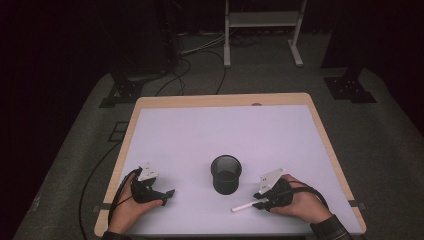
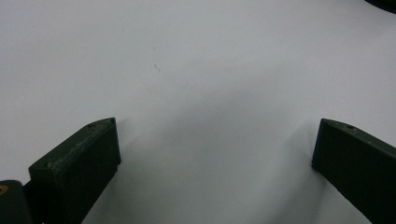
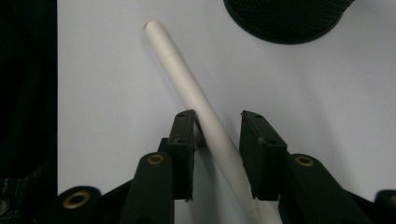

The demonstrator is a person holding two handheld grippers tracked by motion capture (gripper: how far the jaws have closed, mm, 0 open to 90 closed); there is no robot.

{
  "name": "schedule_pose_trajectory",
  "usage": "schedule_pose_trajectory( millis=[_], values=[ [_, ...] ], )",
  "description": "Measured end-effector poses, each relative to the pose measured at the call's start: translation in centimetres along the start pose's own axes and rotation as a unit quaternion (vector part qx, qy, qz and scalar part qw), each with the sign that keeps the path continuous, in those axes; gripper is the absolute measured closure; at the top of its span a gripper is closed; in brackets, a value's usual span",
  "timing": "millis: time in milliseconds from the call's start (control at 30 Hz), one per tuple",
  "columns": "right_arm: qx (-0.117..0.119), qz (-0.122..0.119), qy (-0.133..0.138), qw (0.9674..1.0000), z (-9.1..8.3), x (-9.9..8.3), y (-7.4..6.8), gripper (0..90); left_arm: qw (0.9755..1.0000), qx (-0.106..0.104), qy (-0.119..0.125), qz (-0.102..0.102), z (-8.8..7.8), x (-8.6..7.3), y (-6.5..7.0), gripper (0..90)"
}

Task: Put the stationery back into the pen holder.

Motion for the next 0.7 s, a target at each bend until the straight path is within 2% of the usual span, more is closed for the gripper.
schedule_pose_trajectory(
  millis=[233, 367, 700],
  values=[
    [-0.011, 0.020, -0.012, 0.9997, -0.4, -0.3, 0.5, 77.5, 1.0000, 0.000, 0.000, 0.000, 0.0, 0.0, 0.0, 0.1],
    [-0.018, 0.039, -0.016, 0.9989, -0.8, -0.7, 0.7, 77.9, 1.0000, 0.000, 0.000, 0.000, 0.0, 0.0, 0.0, 0.1],
    [-0.035, 0.065, -0.024, 0.9970, -2.3, -2.2, 1.2, 78.0, 1.0000, 0.000, 0.000, 0.000, 0.0, 0.0, 0.0, 0.1]
  ],
)
Point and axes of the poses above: each handheld gripper's, and its own axes: z roughly forward along the jaws, x roughly out of its top, y roughly to its right, the point moved 10 cm from there along z, roughly forward along the jaws, and after that the axes turned 9 degrees about y, right-handed, at the moved point
